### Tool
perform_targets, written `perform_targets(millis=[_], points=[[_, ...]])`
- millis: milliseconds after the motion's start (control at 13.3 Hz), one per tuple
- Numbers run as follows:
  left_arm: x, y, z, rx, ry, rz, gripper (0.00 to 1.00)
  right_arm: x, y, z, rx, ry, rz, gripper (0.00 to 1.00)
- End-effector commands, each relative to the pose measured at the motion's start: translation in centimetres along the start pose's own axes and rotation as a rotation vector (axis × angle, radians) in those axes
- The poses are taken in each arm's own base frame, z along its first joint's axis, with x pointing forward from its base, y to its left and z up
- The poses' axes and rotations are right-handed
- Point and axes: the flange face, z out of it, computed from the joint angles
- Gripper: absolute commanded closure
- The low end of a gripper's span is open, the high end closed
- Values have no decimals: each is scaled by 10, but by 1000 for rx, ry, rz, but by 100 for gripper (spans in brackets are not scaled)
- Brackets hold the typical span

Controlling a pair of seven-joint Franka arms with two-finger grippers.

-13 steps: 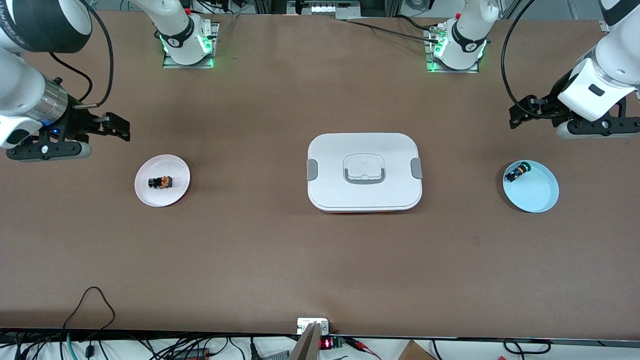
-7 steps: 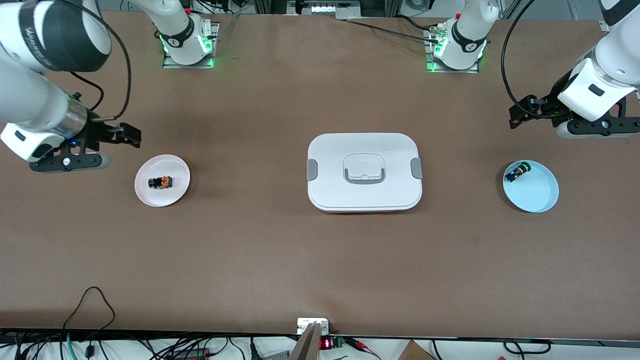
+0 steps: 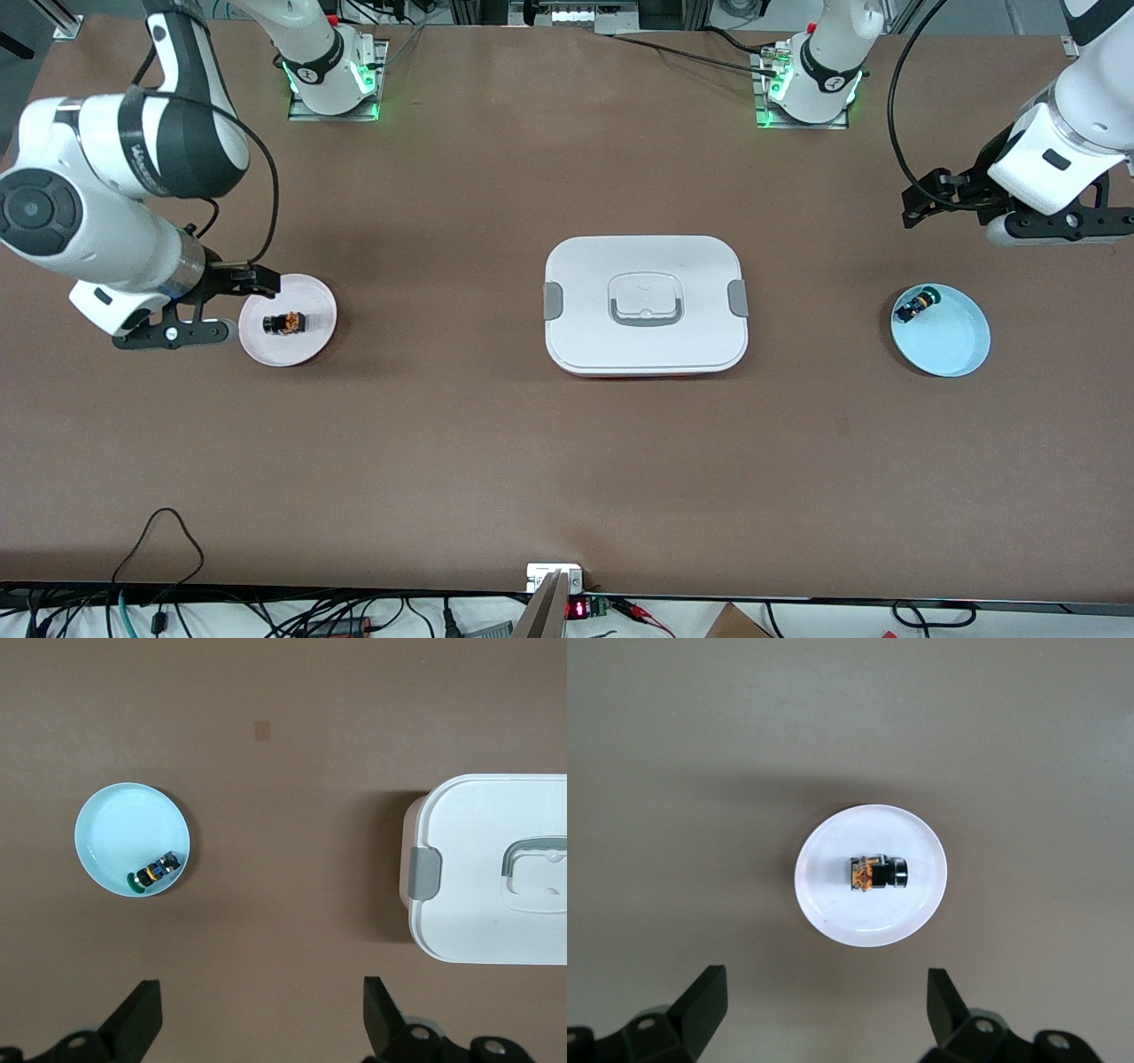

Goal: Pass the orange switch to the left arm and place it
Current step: 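Move the right gripper down toward the orange switch on the white plate, then lower the right gripper onto the orange switch and close on it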

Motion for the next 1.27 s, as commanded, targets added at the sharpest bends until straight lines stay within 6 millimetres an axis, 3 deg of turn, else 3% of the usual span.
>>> perform_targets(millis=[0,150,375,600,750,975,1125,1200], points=[[2,1,-5,8,9,26,0,3,16,49,-15,7,29,0],[2,1,-5,8,9,26,0,-6,31,97,-7,-7,51,0],[2,1,-5,8,9,26,0,-13,29,151,-3,49,17,0],[2,1,-5,8,9,26,0,-15,45,203,-2,54,-15,0],[2,1,-5,8,9,26,0,-13,52,224,-2,43,-44,0],[2,1,-5,8,9,26,0,-12,51,239,-3,36,-56,0],[2,1,-5,8,9,26,0,-8,45,244,-1,53,-63,0],[2,1,-5,8,9,26,0,-7,33,244,7,56,-81,0]])
